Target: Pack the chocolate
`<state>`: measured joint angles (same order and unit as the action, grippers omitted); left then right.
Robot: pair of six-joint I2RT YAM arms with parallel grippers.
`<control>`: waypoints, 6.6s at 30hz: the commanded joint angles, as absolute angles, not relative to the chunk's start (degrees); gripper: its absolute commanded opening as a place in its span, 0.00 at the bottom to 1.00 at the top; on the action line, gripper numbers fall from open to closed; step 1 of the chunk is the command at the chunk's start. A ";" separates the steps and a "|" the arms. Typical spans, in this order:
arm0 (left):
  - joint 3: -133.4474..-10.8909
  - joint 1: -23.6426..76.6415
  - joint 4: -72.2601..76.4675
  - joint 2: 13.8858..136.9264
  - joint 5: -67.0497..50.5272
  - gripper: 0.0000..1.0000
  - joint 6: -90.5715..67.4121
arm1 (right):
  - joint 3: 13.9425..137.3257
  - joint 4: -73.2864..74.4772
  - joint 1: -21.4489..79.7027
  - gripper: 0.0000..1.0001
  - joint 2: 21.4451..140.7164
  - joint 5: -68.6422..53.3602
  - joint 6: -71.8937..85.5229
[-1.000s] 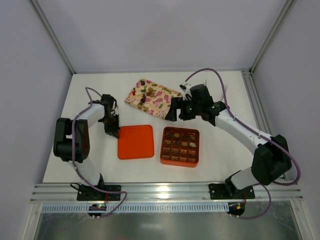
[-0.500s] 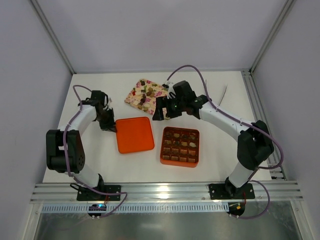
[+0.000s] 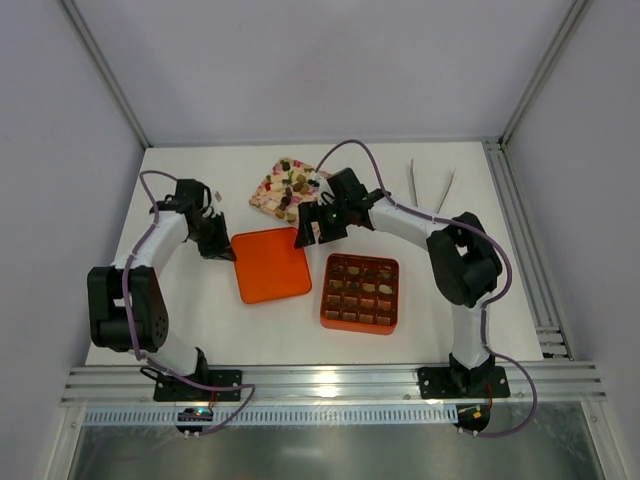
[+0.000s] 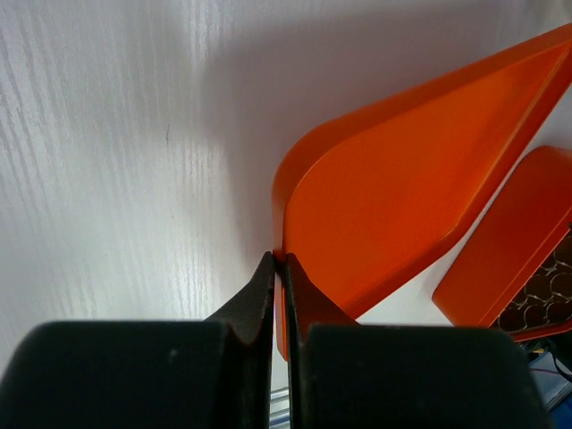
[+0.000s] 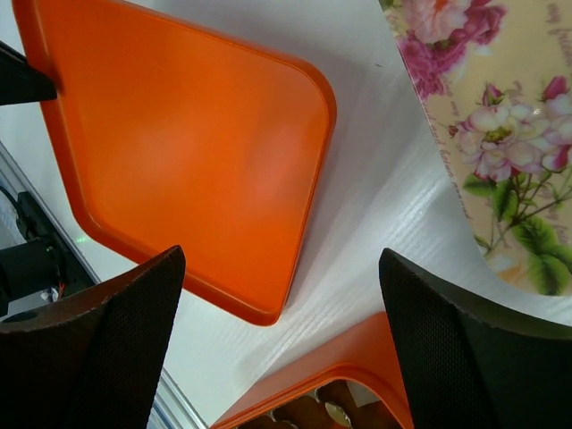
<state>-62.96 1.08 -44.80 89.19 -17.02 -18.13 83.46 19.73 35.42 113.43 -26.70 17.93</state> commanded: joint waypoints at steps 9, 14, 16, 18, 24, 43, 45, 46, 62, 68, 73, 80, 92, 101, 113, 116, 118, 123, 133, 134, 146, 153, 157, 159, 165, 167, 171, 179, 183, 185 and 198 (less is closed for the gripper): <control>-63.72 0.18 -43.51 86.84 -21.35 0.00 -19.25 | 84.99 8.35 35.60 0.89 118.03 -32.60 21.44; -63.90 -1.39 -43.33 86.75 -22.06 0.00 -19.42 | 84.64 4.49 35.60 0.88 120.05 -35.06 24.60; -63.98 -1.49 -43.24 86.75 -22.41 0.00 -19.51 | 85.16 3.78 35.60 0.88 120.76 -35.59 25.40; -63.98 -1.58 -43.15 86.66 -22.59 0.00 -19.51 | 85.25 3.34 35.60 0.88 121.46 -36.82 26.10; -64.07 -1.93 -42.71 86.48 -23.91 0.00 -19.69 | 84.38 -2.19 35.60 0.85 121.55 -41.21 30.67; -61.88 -2.20 -39.99 84.99 -27.94 0.00 -20.65 | 80.69 -15.03 35.24 0.22 116.28 -50.71 46.23; -61.61 -2.11 -39.47 84.21 -28.30 0.00 -20.83 | 80.59 -13.55 35.07 0.13 114.88 -50.27 46.58; -61.35 -2.20 -39.29 83.85 -28.47 0.00 -20.92 | 80.51 -13.36 34.98 0.10 114.35 -50.27 46.93; -63.54 9.09 -37.18 65.07 -13.94 0.76 -19.35 | 83.30 7.95 29.19 0.04 105.56 -46.50 45.36; -63.81 29.85 -35.25 56.71 4.90 0.81 -15.39 | 88.58 20.28 24.70 0.04 105.91 -47.98 43.86; -63.89 56.91 -34.63 56.16 31.12 0.82 -8.46 | 92.10 25.83 21.80 0.04 106.00 -49.92 43.16; -68.29 78.64 -33.32 68.54 54.90 0.84 3.39 | 94.92 32.42 19.43 0.04 105.73 -50.89 42.54; -60.12 80.68 -8.98 76.72 61.08 0.81 28.10 | 95.54 36.74 18.54 0.04 103.27 -52.47 42.45; -56.43 78.14 2.98 78.75 60.82 0.80 34.27 | 94.75 37.27 18.46 0.04 100.73 -52.47 42.80; -53.70 73.39 20.99 83.67 59.94 0.63 48.05 | 90.88 35.24 18.46 0.04 97.74 -53.70 43.33; -52.56 72.77 29.42 85.60 60.47 0.60 54.37 | 90.62 35.25 18.46 0.04 97.21 -54.14 43.07; -52.47 72.25 32.85 86.91 60.47 0.57 55.98 | 90.44 35.16 18.46 0.04 96.68 -54.23 43.07; -51.77 71.89 40.67 89.12 61.61 0.15 61.77 | 90.26 35.24 18.46 0.04 95.89 -54.49 43.15; -52.21 71.98 39.65 87.01 61.08 0.00 61.10 | 89.91 34.54 18.46 0.42 93.34 -49.84 41.22; -52.56 72.07 38.59 86.32 61.00 0.00 60.13 | 89.83 34.19 18.46 0.55 93.08 -48.96 40.70; -72.22 70.41 -17.79 76.56 43.44 0.00 14.79 | 81.75 27.96 11.88 1.00 73.23 -10.04 36.65; -79.63 58.73 -28.30 73.57 8.78 0.00 -12.08 | 75.16 29.97 7.12 1.00 65.13 -2.99 33.41; -76.74 48.71 -23.23 71.37 -14.33 0.00 -25.61 | 67.27 30.50 6.94 1.00 61.01 -2.64 31.29; -74.37 43.44 -19.79 71.45 -22.45 0.00 -31.61 | 64.09 30.24 6.94 1.00 58.19 -3.16 31.29; -59.87 36.22 5.43 73.82 -42.35 0.00 -57.11 | 51.78 27.69 6.94 0.98 53.97 -6.59 32.17; -56.26 36.12 10.88 74.96 -43.94 0.00 -60.53 | 48.00 26.64 7.03 0.97 53.09 -7.12 32.25; -51.34 36.12 18.00 77.86 -45.79 0.00 -64.77 | 42.02 23.82 6.94 0.95 50.19 -10.00 33.92; -44.30 36.12 34.00 85.07 -47.90 0.00 -71.36 | 32.00 17.59 7.12 0.94 46.85 -14.32 36.12; -44.03 36.12 36.91 88.15 -48.69 0.00 -72.33 | 28.48 14.60 7.12 0.94 45.62 -15.64 37.44; -44.12 36.12 37.35 89.56 -49.04 0.00 -72.42 | 26.73 12.93 7.03 0.94 44.48 -15.99 38.14; -44.21 36.30 41.66 97.20 -51.33 0.04 -72.77 | 20.04 3.78 7.82 0.94 44.39 -18.46 42.01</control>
<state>-43.68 36.25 35.86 96.99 -49.17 -72.05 20.91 9.23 7.44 44.88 -17.74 40.69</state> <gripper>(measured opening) 0.097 0.939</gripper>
